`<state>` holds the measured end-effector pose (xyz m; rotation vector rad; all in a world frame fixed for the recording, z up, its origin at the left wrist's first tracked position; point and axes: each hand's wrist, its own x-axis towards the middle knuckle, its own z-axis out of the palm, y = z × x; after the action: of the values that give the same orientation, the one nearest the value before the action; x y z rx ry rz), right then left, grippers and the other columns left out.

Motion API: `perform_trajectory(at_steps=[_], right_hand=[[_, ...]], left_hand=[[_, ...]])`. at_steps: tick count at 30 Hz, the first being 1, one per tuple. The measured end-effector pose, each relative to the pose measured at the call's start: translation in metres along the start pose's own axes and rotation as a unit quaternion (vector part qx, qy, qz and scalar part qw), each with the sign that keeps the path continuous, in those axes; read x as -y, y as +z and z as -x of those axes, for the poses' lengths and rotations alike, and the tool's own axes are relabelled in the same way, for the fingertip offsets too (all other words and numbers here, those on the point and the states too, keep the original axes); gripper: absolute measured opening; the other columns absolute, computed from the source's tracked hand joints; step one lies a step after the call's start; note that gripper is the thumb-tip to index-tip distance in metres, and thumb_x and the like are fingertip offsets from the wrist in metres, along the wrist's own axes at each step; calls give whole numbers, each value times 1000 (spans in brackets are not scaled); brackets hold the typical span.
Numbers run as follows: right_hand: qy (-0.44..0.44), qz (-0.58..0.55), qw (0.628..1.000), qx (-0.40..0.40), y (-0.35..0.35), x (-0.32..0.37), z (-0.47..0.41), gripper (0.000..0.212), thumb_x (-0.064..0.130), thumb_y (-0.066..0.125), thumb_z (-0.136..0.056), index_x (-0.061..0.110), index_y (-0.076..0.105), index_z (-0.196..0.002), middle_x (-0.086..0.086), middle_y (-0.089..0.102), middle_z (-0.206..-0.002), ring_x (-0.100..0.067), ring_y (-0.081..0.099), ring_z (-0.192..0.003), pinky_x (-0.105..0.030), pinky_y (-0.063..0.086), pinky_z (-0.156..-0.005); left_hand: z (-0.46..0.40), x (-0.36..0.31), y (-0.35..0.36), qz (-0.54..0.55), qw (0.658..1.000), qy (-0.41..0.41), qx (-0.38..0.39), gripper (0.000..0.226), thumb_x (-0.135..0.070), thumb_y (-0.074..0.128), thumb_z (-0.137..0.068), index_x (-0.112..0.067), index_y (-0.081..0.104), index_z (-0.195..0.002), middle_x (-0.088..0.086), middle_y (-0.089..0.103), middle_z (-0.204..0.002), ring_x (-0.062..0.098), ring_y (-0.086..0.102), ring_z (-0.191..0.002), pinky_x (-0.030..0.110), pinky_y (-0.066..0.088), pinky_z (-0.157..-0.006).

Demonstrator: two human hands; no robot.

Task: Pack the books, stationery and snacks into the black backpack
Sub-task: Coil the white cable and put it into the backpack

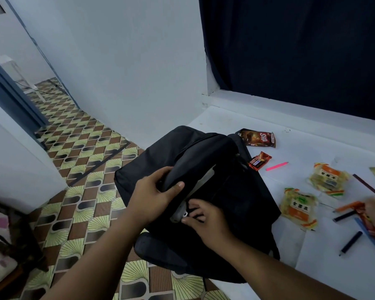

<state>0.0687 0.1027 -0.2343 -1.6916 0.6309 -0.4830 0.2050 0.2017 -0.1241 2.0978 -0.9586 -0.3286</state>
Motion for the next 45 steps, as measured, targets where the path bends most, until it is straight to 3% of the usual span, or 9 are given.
perform_trajectory(at_steps=[3, 7, 13, 25, 30, 34, 37, 39, 45], right_hand=[[0, 12, 999, -32, 9, 0, -4, 35, 8, 86, -73, 16, 74, -105, 7, 68, -98, -8, 67, -81, -16, 53, -73], [38, -28, 997, -56, 12, 0, -9, 37, 13, 92, -64, 36, 69, -82, 5, 73, -85, -7, 68, -75, -19, 53, -70], [33, 92, 993, -73, 25, 2, -16, 37, 25, 96, -50, 18, 68, -74, 12, 62, -71, 1, 57, -60, -9, 43, -56], [53, 38, 997, 49, -6, 7, -6, 38, 22, 91, -68, 22, 68, -98, 8, 64, -88, -2, 61, -79, -11, 48, -69], [23, 16, 999, -30, -29, 6, 0, 24, 18, 82, -80, 37, 68, -82, 2, 72, -84, -12, 69, -78, -30, 57, -79], [-1, 27, 997, -79, -54, 13, 15, 23, 14, 76, -84, 36, 69, -81, 4, 72, -77, -12, 69, -71, -36, 59, -76], [-14, 44, 991, -127, -85, 19, 34, 11, 15, 73, -87, 27, 74, -87, 7, 72, -73, -8, 70, -71, -31, 59, -72], [-2, 49, 985, -166, -110, 23, 50, 12, 15, 71, -88, 27, 74, -86, 9, 73, -75, -7, 70, -73, -29, 59, -71], [34, 36, 964, -262, -188, 22, 119, 13, 12, 69, -90, 22, 72, -83, 2, 72, -70, -14, 70, -68, -32, 60, -70]], left_hand=[[2, 7, 3, -129, 991, -25, -13, 61, -82, 55, -75, -39, 68, -115, -9, 59, -133, 24, 54, -125, 47, 45, -103], [0, 7, -7, -15, 995, -88, 32, 45, -68, 60, -86, -26, 73, -98, -5, 71, -96, 13, 68, -91, 42, 54, -86], [-2, 3, -7, 0, 992, -103, 69, 41, -57, 58, -94, -19, 71, -84, -1, 68, -76, 13, 65, -71, 30, 46, -65], [-1, 20, 6, -46, 992, -117, 13, 86, -97, 49, -60, -44, 61, -126, -12, 70, -115, 16, 63, -115, 45, 50, -100], [11, -2, 22, -220, 975, -21, 3, 88, -87, 32, -68, -43, 43, -145, -15, 35, -157, 19, 12, -151, 54, 3, -117], [18, -16, 38, -251, 965, 42, 58, 99, -89, 29, -67, -41, 32, -153, -12, 19, -165, 17, 2, -153, 46, -6, -118], [24, -41, 50, -134, 985, 104, 17, 73, -80, 48, -75, -34, 62, -131, -19, 54, -141, 9, 46, -136, 37, 27, -115], [28, -63, 63, 7, 992, 129, -12, 31, -56, 69, -84, -28, 74, -98, -19, 73, -98, 2, 68, -95, 26, 52, -88], [44, -119, 140, 74, 982, 163, 57, 14, -18, 74, -87, -25, 67, -77, -6, 65, -64, 11, 61, -59, 26, 51, -60]])
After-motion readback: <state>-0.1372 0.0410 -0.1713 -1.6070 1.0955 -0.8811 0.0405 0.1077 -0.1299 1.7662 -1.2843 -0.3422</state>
